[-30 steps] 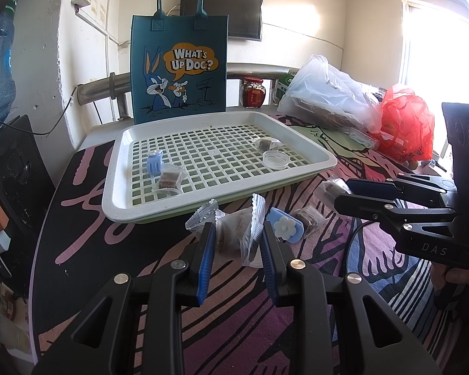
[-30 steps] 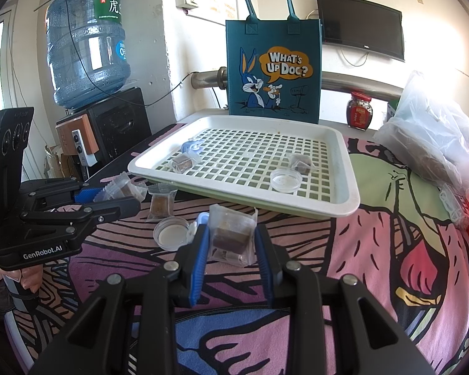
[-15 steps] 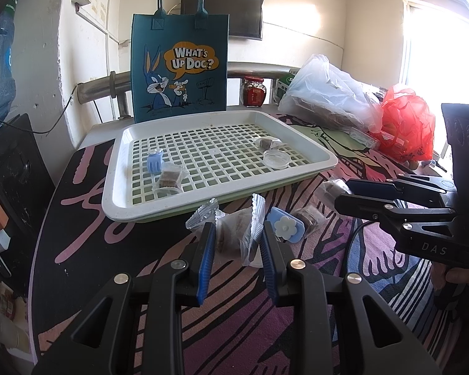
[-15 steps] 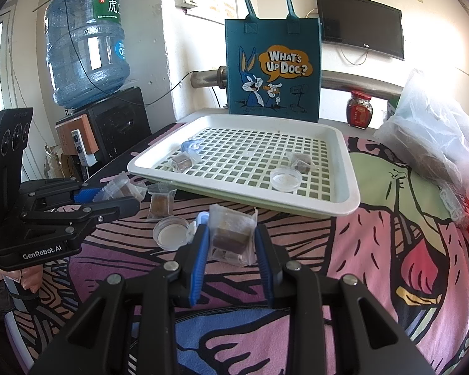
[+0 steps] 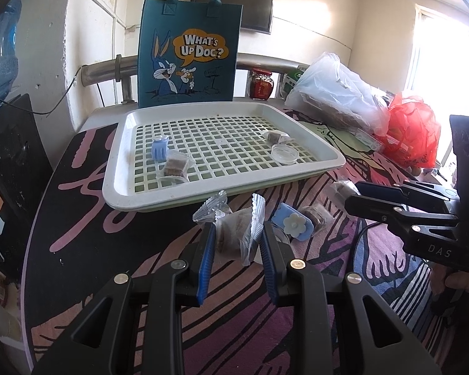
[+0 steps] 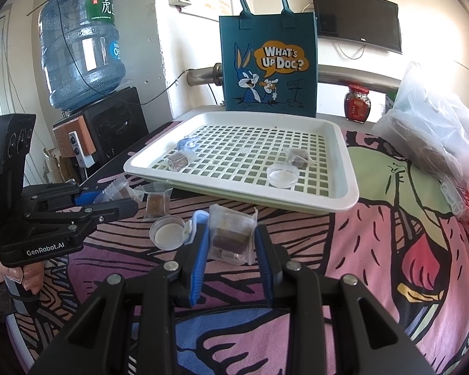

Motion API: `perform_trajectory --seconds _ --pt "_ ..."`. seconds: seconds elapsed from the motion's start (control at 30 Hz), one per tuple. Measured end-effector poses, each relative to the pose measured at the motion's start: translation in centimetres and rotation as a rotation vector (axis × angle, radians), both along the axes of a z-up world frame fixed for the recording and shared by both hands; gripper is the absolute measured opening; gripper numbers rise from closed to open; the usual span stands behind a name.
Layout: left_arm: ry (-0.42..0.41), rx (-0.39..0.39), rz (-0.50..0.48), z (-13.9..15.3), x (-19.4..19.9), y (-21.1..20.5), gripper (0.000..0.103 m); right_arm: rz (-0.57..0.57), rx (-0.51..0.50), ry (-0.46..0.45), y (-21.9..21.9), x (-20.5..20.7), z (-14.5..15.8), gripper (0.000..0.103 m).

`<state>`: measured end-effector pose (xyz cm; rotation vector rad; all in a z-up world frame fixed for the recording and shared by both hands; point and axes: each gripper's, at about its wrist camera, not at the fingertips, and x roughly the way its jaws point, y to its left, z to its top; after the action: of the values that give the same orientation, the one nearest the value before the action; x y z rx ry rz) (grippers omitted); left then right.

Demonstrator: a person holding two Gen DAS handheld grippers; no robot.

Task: Organize objects
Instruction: 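Carry the bag into the tray with the left gripper while the right lowers its bag there, then open both grippers to release the bags in the tray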

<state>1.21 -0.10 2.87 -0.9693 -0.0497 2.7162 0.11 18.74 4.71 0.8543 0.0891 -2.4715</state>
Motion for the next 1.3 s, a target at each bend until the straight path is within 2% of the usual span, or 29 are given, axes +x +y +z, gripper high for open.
perform_trajectory --seconds 0.07,0.2,0.3,0.43,0.6,0.73,0.8,0.87,0.93,1.0,1.03,1.17,1.3 --pt "0.012 -0.004 0.014 0.4 0.1 -0.6 0.027 0.010 -0.008 -0.004 0.3 -0.1 0.6 0.029" --pt "0.030 0.012 0.056 1.9 -0.3 -2.7 0.027 -0.014 -0.011 0.063 1.7 -0.5 3.2 0.029" --pt "0.039 -0.008 0.080 3.0 -1.5 -3.8 0.027 -0.038 -0.024 0.096 2.9 -1.6 4.9 0.029" --pt "0.019 -0.035 0.110 3.2 -4.7 -4.7 0.027 -0.042 -0.052 0.066 3.5 -4.8 5.8 0.029" --pt "-0.060 -0.074 0.143 1.2 -8.9 -4.9 0.027 -0.032 0.013 -0.014 1.6 -8.9 3.4 0.029" --pt "-0.129 -0.063 0.170 -0.7 -10.9 -5.2 0.027 -0.080 0.108 -0.046 0.7 -11.4 0.6 0.029" --pt "-0.136 -0.053 0.162 -1.1 -11.1 -5.1 0.029 -0.101 0.110 -0.077 1.0 -12.6 -0.5 0.029" --pt "-0.116 -0.092 0.156 -1.2 -11.0 -4.4 0.030 -0.112 0.100 -0.110 1.4 -13.4 -1.3 0.032" --pt "-0.096 -0.098 0.141 -1.1 -10.7 -4.0 0.035 -0.112 0.090 -0.121 1.4 -13.6 -1.6 0.033" --pt "-0.083 -0.080 0.132 -0.8 -10.4 -4.0 0.057 -0.111 0.086 -0.118 1.5 -13.5 -1.5 0.046" --pt "-0.068 -0.071 0.136 -0.5 -10.2 -4.1 0.061 -0.115 0.084 -0.107 1.7 -13.2 -1.2 0.050" --pt "-0.010 0.006 0.151 1.4 -8.2 -5.0 0.076 -0.106 0.003 -0.047 2.9 -10.8 1.3 0.050" --pt "0.047 0.082 0.147 3.2 -5.2 -5.8 0.086 -0.063 -0.061 0.008 3.4 -7.1 3.5 0.052"
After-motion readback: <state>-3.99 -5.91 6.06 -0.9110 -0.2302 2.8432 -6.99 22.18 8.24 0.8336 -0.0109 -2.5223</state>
